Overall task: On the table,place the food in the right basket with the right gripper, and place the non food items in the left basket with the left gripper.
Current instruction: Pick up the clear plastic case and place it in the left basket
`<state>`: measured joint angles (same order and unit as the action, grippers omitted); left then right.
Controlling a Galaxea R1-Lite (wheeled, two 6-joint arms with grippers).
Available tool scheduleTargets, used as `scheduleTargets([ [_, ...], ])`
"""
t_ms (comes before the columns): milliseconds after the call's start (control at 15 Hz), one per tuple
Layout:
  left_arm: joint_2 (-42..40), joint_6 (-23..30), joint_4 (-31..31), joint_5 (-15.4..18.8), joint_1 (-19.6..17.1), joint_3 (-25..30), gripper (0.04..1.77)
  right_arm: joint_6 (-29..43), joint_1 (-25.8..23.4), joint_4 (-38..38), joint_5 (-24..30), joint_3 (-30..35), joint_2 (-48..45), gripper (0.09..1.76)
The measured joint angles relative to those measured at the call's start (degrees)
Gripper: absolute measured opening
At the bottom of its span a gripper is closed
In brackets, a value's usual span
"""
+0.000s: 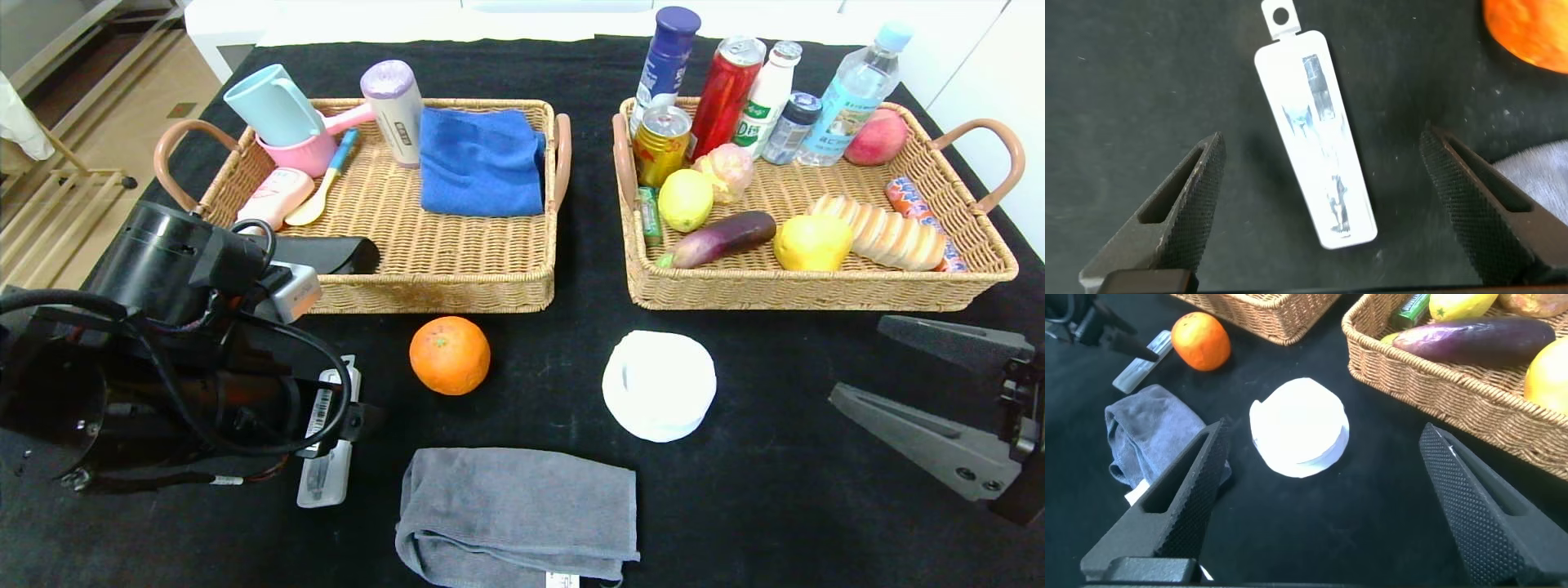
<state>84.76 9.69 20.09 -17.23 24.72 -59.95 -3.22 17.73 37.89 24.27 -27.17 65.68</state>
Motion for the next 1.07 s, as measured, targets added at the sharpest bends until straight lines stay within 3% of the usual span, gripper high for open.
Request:
scheduleTargets([
  [867, 3.72, 3.61, -0.17, 0.41, -1.0, -0.05, 1.72, 0.0, -0.65, -0.07, 0.0, -0.06, 0.27, 1.7],
  [933, 3.77, 3.61, -0.13, 0.48, -1.0, 0.0, 1.64, 0.02, -0.78, -0.07, 0.0, -0.06, 0.27, 1.7],
  [1067, 3.8, 3.61, -0.24, 0.56, -1.0, 0.09, 1.3, 0.0, -0.84, -0.07, 0.01, -0.06, 0.3, 1.7],
])
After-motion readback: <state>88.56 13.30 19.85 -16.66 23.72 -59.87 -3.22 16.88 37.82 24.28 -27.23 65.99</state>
